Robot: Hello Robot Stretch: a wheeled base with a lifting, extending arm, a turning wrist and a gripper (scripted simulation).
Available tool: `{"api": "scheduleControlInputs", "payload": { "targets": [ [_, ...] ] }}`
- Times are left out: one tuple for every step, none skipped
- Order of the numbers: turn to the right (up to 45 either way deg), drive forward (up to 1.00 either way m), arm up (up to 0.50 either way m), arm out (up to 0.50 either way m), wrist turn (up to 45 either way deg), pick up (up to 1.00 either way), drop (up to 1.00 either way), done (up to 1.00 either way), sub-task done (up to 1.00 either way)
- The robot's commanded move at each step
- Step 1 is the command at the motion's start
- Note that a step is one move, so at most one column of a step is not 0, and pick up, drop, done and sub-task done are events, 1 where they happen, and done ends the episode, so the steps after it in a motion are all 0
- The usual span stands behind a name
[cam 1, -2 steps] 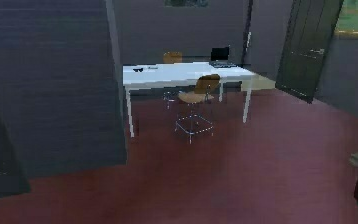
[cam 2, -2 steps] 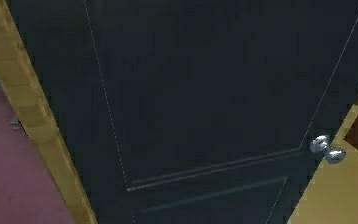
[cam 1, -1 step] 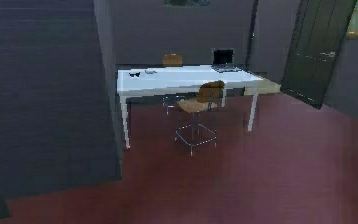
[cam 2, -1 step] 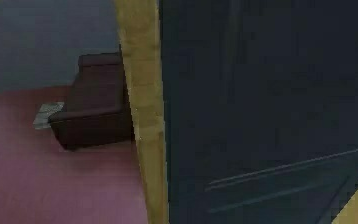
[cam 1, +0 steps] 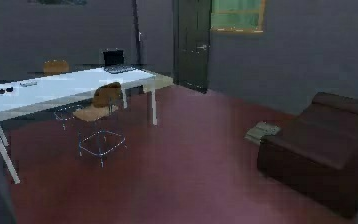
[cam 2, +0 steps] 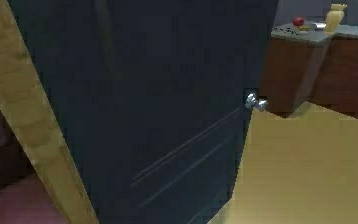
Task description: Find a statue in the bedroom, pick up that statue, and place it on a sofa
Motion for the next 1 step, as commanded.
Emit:
{"api": "scheduleControlInputs", "payload": {
  "targets": [
    [0.0, 1.0, 0.0, 0.0, 0.0, 0.0, 0.0, 0.0, 0.0]
  ]
}}
